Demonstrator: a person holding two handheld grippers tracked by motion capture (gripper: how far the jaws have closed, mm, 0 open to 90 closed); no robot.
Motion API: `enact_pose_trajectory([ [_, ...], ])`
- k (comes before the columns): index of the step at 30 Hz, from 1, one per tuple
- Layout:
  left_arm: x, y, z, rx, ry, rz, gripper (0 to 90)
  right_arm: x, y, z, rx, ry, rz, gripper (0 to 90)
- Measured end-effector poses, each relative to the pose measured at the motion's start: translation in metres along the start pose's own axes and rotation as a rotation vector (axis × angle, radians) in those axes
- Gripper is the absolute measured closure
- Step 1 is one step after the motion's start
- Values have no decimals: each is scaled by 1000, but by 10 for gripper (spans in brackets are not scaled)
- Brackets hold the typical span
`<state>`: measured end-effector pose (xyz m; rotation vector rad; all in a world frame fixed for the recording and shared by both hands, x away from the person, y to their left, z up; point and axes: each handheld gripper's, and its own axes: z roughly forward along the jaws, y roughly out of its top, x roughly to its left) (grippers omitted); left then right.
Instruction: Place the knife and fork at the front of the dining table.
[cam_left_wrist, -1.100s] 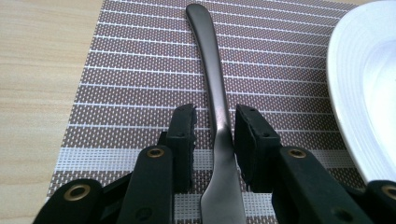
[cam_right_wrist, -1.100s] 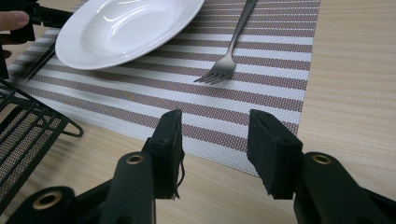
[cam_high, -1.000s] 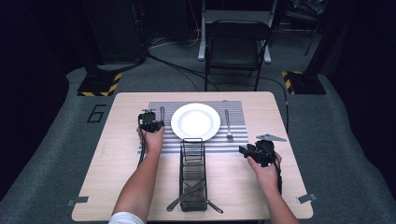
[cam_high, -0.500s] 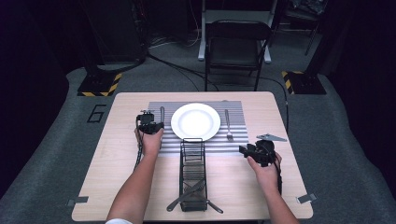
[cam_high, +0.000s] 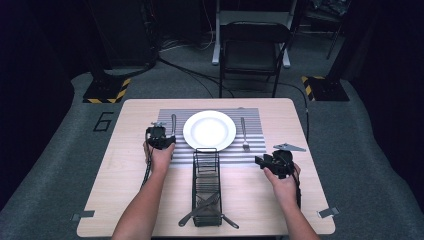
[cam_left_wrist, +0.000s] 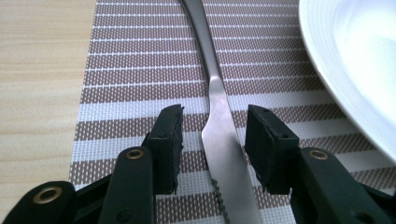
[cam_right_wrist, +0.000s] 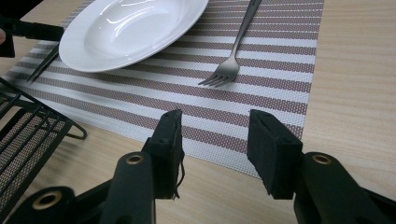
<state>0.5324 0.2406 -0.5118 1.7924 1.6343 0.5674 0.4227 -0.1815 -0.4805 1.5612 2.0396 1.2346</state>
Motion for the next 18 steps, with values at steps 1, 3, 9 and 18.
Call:
enact_pose_trajectory([
  [1, -1, -1, 0, 1, 1, -4, 561, 0, 0, 0, 0, 2, 0, 549],
  [3, -1, -3, 0, 3, 3, 1, 559, 0, 0, 0, 1, 2, 1, 550],
  [9, 0, -4, -2, 4, 0, 3, 559, 0, 0, 1, 4, -1, -3, 549],
  [18, 0, -5, -3, 10, -7, 15, 571, 0, 0, 0, 0, -1, -1, 549],
])
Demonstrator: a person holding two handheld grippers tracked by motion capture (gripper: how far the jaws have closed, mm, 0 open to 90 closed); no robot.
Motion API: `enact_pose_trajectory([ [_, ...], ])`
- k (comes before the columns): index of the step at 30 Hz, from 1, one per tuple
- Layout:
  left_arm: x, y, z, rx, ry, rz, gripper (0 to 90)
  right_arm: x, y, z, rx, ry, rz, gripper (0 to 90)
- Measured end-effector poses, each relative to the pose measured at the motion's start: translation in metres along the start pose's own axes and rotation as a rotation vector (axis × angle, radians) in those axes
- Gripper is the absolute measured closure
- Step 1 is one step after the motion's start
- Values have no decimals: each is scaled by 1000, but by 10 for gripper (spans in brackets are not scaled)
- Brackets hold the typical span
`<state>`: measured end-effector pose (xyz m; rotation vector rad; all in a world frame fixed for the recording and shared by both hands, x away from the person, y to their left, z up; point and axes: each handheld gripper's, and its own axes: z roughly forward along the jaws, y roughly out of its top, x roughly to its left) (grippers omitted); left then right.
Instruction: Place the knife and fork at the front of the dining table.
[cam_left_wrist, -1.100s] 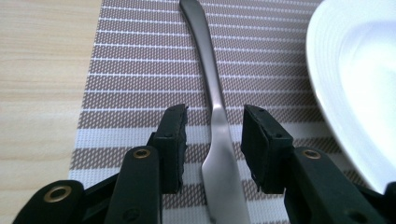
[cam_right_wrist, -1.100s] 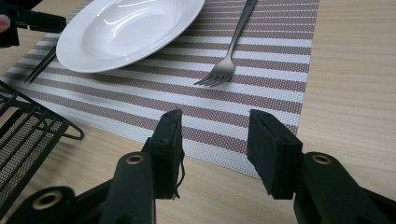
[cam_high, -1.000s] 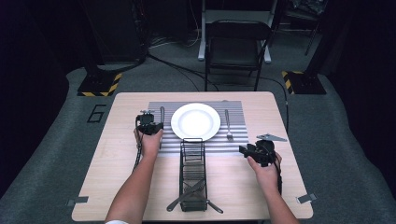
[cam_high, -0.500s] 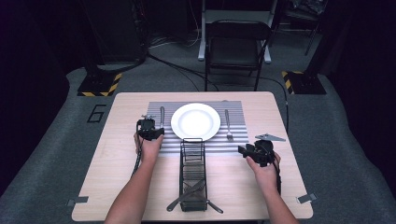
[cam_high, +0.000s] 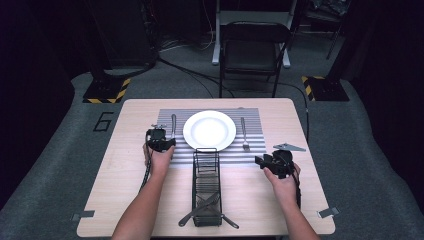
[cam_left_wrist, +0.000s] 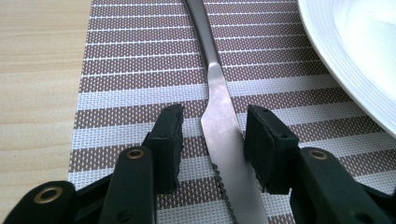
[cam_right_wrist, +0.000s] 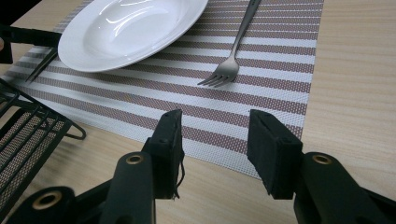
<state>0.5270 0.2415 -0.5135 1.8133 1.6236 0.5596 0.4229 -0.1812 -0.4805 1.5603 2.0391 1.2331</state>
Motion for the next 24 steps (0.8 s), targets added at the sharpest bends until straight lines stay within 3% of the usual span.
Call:
enact_pose_trajectory([
  [10, 1, -2, -16, -36, -26, 15, 577, 0, 0, -1, -3, -1, -7, 549],
  [16, 3, -4, -32, -53, -58, 25, 577, 0, 0, -3, -5, -8, -4, 548],
  [24, 2, -1, -54, -63, -117, 70, 570, 1, 0, -3, -10, -6, -10, 545],
])
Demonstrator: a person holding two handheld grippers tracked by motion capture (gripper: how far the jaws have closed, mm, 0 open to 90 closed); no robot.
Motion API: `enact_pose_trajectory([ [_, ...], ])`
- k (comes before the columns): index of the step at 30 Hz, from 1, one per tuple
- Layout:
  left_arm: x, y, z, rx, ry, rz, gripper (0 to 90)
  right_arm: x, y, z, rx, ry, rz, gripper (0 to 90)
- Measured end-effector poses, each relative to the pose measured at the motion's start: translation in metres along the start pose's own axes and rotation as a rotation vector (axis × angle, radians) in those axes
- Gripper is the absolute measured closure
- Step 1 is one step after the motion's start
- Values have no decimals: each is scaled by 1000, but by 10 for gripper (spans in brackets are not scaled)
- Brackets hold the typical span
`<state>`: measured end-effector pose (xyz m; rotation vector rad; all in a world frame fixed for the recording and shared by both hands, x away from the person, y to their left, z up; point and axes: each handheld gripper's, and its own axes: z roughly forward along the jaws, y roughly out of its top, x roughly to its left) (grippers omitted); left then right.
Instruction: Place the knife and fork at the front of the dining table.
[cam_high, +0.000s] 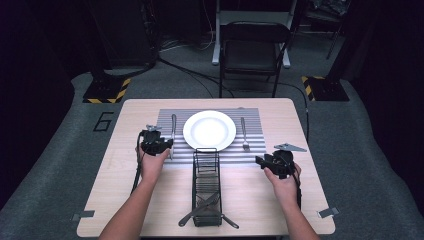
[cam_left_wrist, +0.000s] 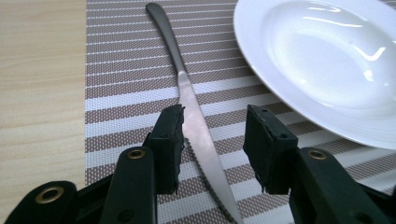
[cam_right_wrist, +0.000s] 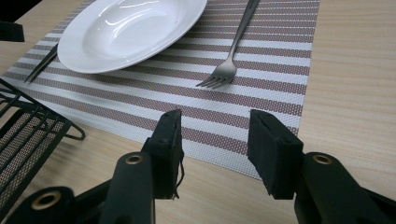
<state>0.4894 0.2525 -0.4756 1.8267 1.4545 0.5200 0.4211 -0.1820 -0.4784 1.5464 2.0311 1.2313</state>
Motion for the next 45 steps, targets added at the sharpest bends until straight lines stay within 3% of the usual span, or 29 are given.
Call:
enact_pose_trajectory([
  [13, -3, 1, -31, -44, -67, 34, 544, 0, 1, -3, -8, -1, -1, 543],
  [26, 4, -7, -58, -85, -94, 45, 536, 3, 3, -2, -4, -6, -22, 540],
  [36, 16, -21, -81, -112, -125, 57, 525, 2, 4, -8, -13, -8, -34, 538],
  [45, 21, -40, -86, -100, -152, 98, 515, 0, 4, -11, -19, -10, -40, 538],
])
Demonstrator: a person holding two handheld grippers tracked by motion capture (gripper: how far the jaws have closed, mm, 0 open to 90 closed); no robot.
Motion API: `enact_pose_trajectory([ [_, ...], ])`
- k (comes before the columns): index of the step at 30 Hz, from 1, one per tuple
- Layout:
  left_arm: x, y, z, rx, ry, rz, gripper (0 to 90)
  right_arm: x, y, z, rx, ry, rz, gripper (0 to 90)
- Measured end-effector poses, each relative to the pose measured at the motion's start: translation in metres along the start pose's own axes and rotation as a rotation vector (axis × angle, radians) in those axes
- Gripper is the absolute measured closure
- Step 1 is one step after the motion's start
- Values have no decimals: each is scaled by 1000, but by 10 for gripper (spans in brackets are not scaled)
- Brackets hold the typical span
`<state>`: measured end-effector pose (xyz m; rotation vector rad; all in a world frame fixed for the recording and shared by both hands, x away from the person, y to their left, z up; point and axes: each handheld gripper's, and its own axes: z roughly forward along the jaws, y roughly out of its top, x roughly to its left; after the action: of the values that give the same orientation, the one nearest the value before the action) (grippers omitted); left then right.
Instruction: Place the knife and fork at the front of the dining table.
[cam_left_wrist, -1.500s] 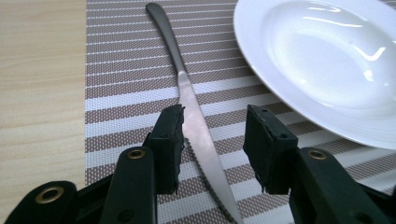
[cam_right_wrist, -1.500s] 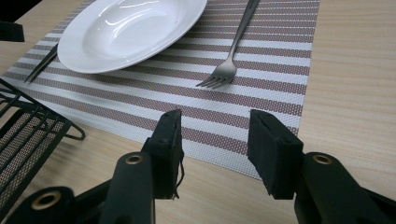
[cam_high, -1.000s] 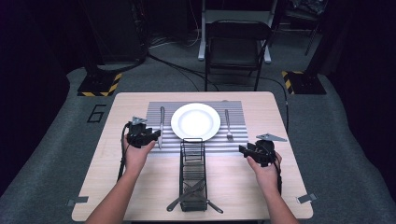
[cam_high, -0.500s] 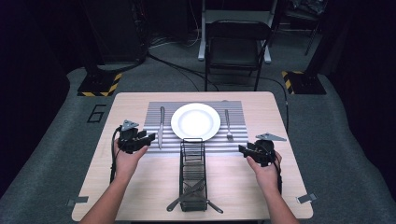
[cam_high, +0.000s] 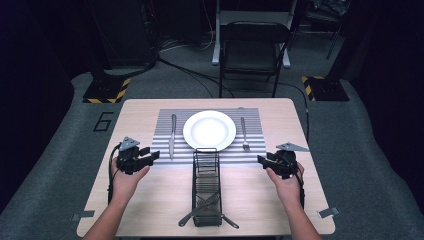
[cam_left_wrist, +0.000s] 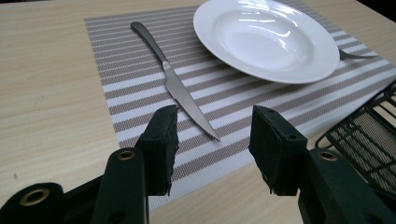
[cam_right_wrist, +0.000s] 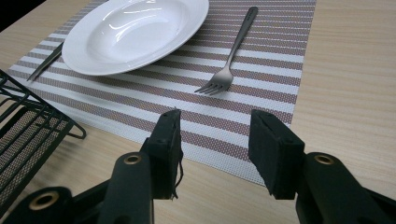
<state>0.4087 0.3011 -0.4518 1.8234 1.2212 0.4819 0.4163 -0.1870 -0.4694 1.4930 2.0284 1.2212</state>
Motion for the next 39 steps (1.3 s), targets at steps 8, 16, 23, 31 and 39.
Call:
enact_pose_trajectory([
  [8, 1, -26, 0, 51, -24, 35, 493, 2, -2, 1, 7, 2, -14, 537],
  [16, 11, -48, 1, 74, 4, 15, 477, 4, -3, 5, 13, 6, -19, 537],
  [23, 29, -59, 1, 80, 40, -45, 469, 6, -7, 11, 35, 8, -36, 538],
  [31, 49, -68, 2, 98, 93, -66, 453, 10, -12, 22, 71, 14, -62, 537],
  [39, 53, -74, 7, 108, 111, -68, 430, 12, -18, 31, 104, 7, -92, 530],
])
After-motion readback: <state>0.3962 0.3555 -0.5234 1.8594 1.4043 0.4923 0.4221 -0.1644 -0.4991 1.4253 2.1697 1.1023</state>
